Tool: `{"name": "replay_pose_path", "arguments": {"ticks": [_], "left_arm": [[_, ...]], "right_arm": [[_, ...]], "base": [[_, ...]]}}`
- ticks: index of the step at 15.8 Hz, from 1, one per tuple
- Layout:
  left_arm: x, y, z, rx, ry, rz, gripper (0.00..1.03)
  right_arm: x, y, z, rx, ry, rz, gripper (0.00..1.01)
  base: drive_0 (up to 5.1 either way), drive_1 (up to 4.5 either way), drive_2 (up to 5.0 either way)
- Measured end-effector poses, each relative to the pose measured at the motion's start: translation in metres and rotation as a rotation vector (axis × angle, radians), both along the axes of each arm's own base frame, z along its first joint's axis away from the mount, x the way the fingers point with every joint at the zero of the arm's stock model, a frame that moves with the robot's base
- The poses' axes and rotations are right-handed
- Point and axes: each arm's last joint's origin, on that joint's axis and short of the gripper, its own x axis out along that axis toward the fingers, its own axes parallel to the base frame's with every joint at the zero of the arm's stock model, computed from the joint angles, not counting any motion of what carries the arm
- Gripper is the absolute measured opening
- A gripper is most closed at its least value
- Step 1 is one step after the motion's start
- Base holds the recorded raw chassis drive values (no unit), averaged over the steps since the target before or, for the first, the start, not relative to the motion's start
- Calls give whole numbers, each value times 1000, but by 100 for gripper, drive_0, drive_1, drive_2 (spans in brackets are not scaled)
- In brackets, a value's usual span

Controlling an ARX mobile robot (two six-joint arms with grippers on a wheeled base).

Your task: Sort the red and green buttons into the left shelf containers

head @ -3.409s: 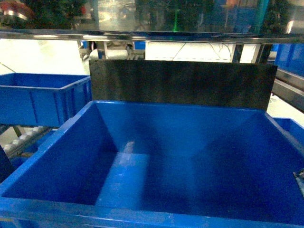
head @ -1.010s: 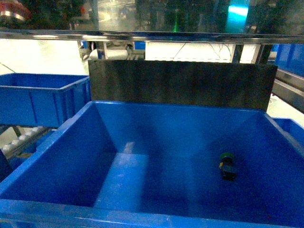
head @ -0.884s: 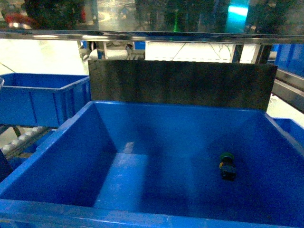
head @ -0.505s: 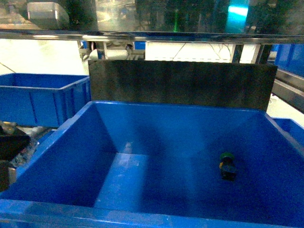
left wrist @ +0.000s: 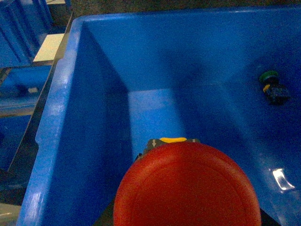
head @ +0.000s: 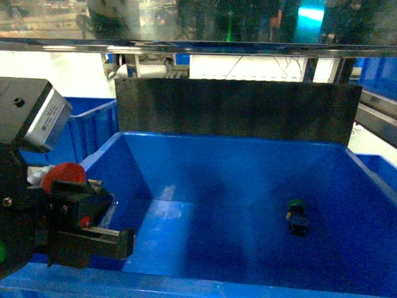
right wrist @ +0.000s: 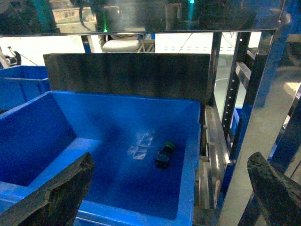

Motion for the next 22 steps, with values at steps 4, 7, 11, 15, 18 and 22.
{"name": "replay_pose_path", "arguments": {"ticks": [4,7,11,15,18,22], "left_arm": [[32,-23,-11,-21,9,25,24],[51,-35,-21,-27,19,36,24],[69,-42,-33,-24,24,54,24],[73,-45,-32,-52,8,60,51],[73,-47,-30,-61,-2,59,83],[57,-33,-23,-67,-15,64,98]], "right_arm": [[0,0,0,0,0,0,98],[0,0,0,0,0,0,98],[0,0,0,0,0,0,98],[0,0,0,0,0,0,98],[0,0,0,0,0,0,98],[0,0,0,0,0,0,98]], "base": [[0,0,0],[0,0,0],[0,0,0],[0,0,0],[0,0,0],[0,0,0]]}}
